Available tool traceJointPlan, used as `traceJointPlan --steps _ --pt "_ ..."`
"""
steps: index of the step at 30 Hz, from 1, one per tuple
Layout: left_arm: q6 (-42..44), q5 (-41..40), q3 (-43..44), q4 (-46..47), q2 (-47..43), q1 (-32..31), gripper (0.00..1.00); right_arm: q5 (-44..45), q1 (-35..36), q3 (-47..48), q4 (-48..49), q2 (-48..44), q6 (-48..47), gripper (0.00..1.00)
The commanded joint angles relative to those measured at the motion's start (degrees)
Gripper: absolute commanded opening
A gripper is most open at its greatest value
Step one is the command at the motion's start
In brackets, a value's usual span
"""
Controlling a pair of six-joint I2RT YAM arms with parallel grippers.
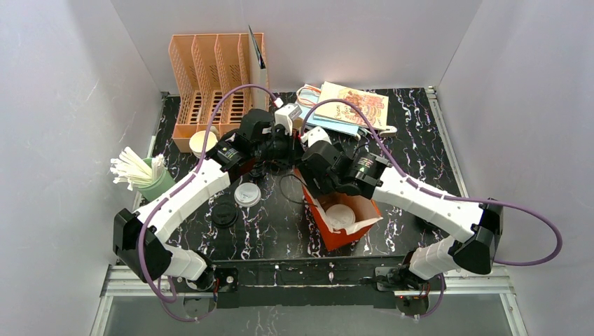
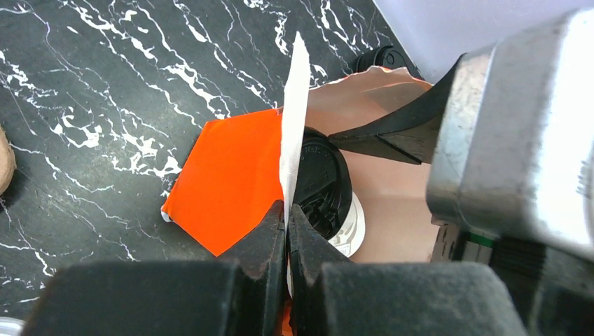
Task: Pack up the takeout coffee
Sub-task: Place the coffee cup on the cup tray.
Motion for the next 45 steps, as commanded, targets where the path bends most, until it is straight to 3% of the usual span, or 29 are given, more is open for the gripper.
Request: traceJointPlan --steps 1,20,45 --pt "2.3 2.1 2.0 -4.3 0.4 -0.1 0.00 -0.4 -0.7 -1.7 2.9 -1.9 1.9 0.05" --pt "6.6 0.7 1.6 -9.3 0.1 -0.2 0.00 -10.7 -2.1 -7.7 8.1 -0.9 3.4 0.04" --pt "9.4 1.8 1.2 -14.2 -1.1 -0.2 0.00 -11.8 -3.7 -9.1 13.7 6.1 0.4 0.03"
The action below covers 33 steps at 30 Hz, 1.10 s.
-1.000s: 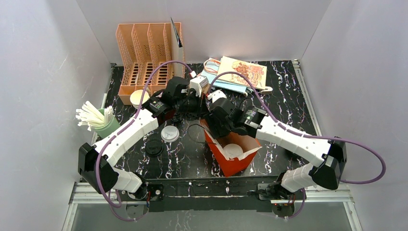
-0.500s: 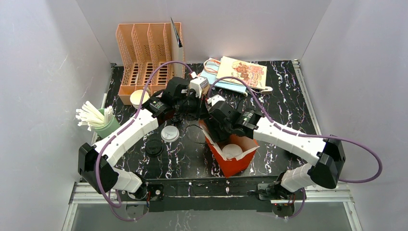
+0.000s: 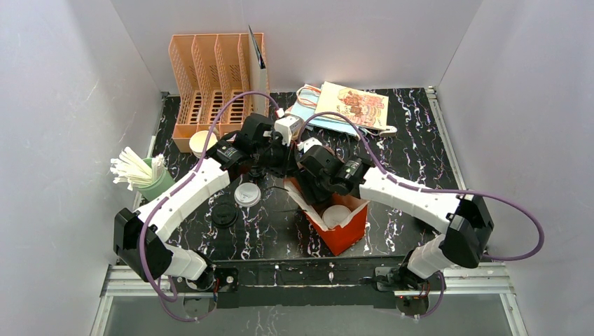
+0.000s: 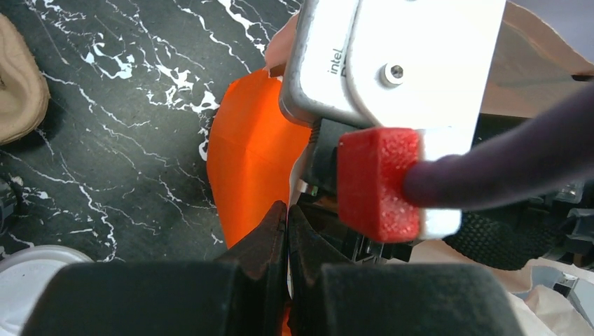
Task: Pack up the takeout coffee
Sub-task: Place the coffee cup on the cup tray.
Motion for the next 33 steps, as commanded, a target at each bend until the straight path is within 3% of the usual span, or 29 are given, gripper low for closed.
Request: traceJointPlan --steps 1,19,33 --pt "0.4 2.1 1.1 -2.1 -1.4 -0.7 0.00 -1.2 -0.1 0.2 4.0 2.3 -1.4 0.03" --pt "-0.8 0.0 10.9 -2.0 4.6 0.6 0.00 -4.7 -1.3 -0.6 4.5 6.5 -3.8 0.03" --pt "-3.0 -1.3 11.2 -2.0 5.8 1.1 0.00 -8.5 -2.2 -6.8 6.0 5.1 -3.3 0.03"
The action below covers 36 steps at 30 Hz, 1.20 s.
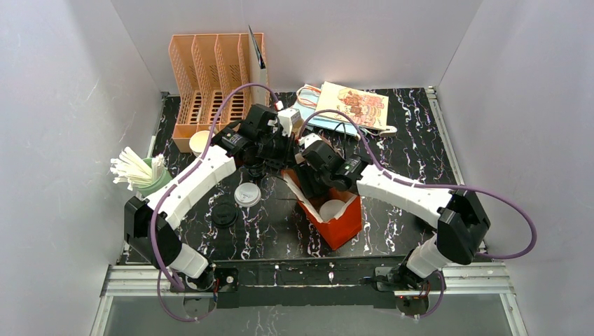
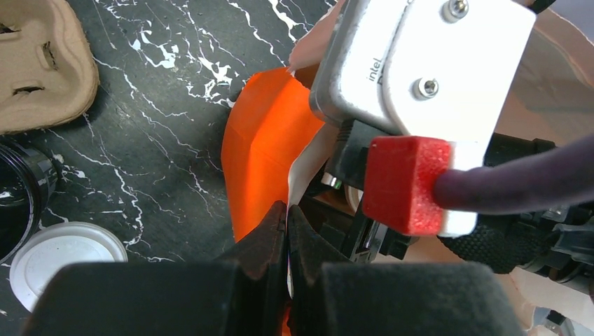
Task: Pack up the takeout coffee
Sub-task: Place the coffee cup on the cup tray.
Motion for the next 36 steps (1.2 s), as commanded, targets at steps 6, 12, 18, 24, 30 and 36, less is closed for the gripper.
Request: traceJointPlan --steps 6,12,18,24,30,36 --pt "-3.0 2.8 4.0 5.8 0.4 -0.4 0.00 -5.5 1.2 -5.3 -3.2 1.8 -0.9 0.03" --pt "-3.4 2.7 4.6 5.9 0.4 -0.3 0.00 -3.5 0.8 -1.5 -3.7 -0.2 -2.7 0.09" --pt "-4.3 1.8 4.4 6.4 -0.3 -0.3 0.00 -3.5 0.6 -1.5 -3.8 -1.1 -2.2 0.09" --pt "-6.6 -1.2 5.6 6.5 -0.3 -0.3 0.00 -4.5 0.5 -4.6 -2.2 -0.4 -2.5 0.09" --pt "-7.8 -7.1 5.9 5.8 -1.3 -0.3 0.00 -6.5 0.4 -6.9 -1.1 0.7 -1.2 0.09" --pt "-7.1 -8.2 2.6 5.6 -3.4 -0.3 0.00 -7.8 0.4 -8.7 -0.8 1.7 -0.4 0.08"
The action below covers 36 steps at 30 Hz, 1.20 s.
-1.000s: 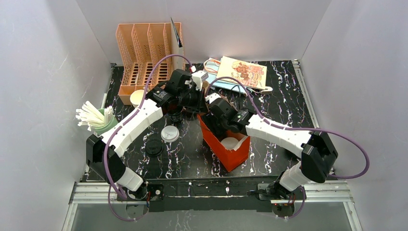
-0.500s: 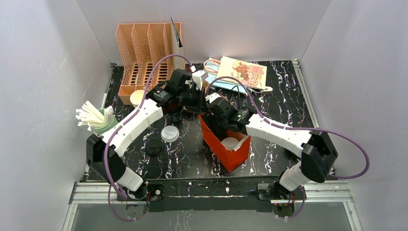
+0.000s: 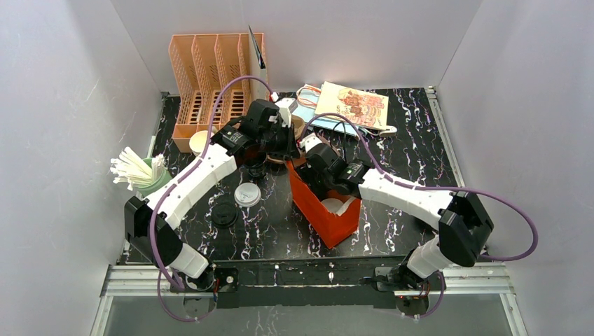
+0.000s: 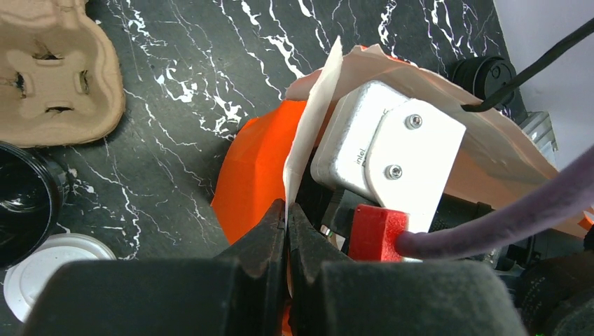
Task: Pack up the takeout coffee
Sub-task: Place the coffee cup on the cup tray.
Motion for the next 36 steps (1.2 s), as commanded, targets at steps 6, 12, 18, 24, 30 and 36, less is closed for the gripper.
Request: traceJointPlan --steps 6,12,18,24,30,36 --pt "0.6 -0.8 -1.3 3.4 -4.5 0.1 0.00 -4.3 0.8 -2.1 -7.5 3.6 -0.4 0.09" --pt "1.1 1.0 -1.9 3.8 -4.6 0.1 0.00 -2.9 0.6 2.4 -8.9 4.2 -1.7 0.22" --pt "2.4 2.8 -2.8 3.7 -5.5 0.1 0.00 -1.6 -1.4 8.8 -9.0 3.5 -3.5 0.50" --pt "3.8 3.7 -3.4 3.7 -6.3 0.1 0.00 -2.6 -2.9 15.4 -10.2 4.1 -4.7 0.98" --pt "4.3 4.2 -3.9 3.7 -6.7 0.1 0.00 -3.0 -2.9 16.5 -10.3 2.4 -5.0 0.98" --pt "6.3 5.2 -4.6 4.9 -7.7 0.1 0.00 -3.9 -2.9 14.1 -9.3 -2.8 -5.9 0.98"
